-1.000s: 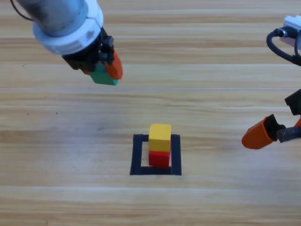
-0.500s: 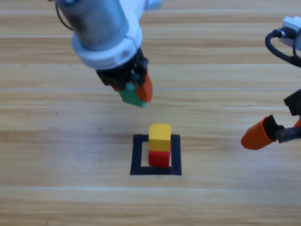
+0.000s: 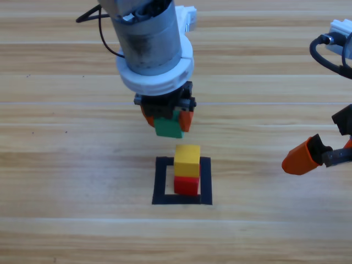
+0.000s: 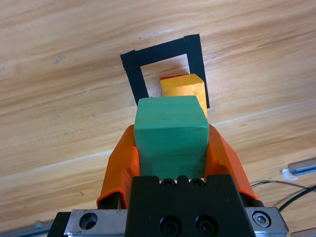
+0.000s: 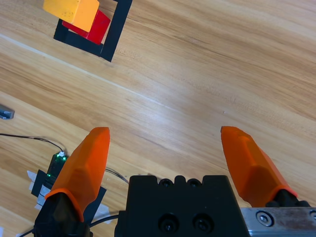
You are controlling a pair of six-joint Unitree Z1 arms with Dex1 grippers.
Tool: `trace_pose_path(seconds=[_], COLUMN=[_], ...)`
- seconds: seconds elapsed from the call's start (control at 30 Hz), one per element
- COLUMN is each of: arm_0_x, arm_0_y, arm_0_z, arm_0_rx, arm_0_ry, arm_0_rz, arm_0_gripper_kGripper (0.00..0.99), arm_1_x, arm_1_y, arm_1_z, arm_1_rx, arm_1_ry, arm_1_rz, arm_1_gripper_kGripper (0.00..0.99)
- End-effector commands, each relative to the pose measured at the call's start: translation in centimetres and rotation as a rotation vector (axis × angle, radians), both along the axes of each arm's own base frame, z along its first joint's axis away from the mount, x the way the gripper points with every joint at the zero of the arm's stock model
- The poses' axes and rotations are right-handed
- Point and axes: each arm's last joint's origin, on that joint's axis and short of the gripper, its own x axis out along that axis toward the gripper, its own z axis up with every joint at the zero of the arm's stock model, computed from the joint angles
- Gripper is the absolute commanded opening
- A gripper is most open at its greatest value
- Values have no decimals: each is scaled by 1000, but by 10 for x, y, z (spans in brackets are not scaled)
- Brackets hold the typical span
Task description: Stack the blocks in the rectangular block: red at the bottom, yellow in the middle, green on top
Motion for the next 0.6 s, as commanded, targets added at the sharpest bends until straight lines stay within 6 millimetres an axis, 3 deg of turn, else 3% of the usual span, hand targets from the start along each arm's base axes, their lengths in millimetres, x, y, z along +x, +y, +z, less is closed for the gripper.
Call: trace_pose_path(seconds=[0.03,0.6], arm_0_x=[-3,-4], arm_0_y=[-16,-43], arm_0_z=[-15,-33], arm_0_rx=[26,70], arm_0_ry=[23,44], arm_0_rz=[28,52], arm_0_gripper_kGripper=[52,54], arm_1_x=[12,14], arm_1_y=[5,6], arm_1_z=[-10,-11], arm_1_rx=[-21,-22], arm_1_ry=[10,11], arm_1_rz=[-23,-25], arm_1_gripper_kGripper=[989,989])
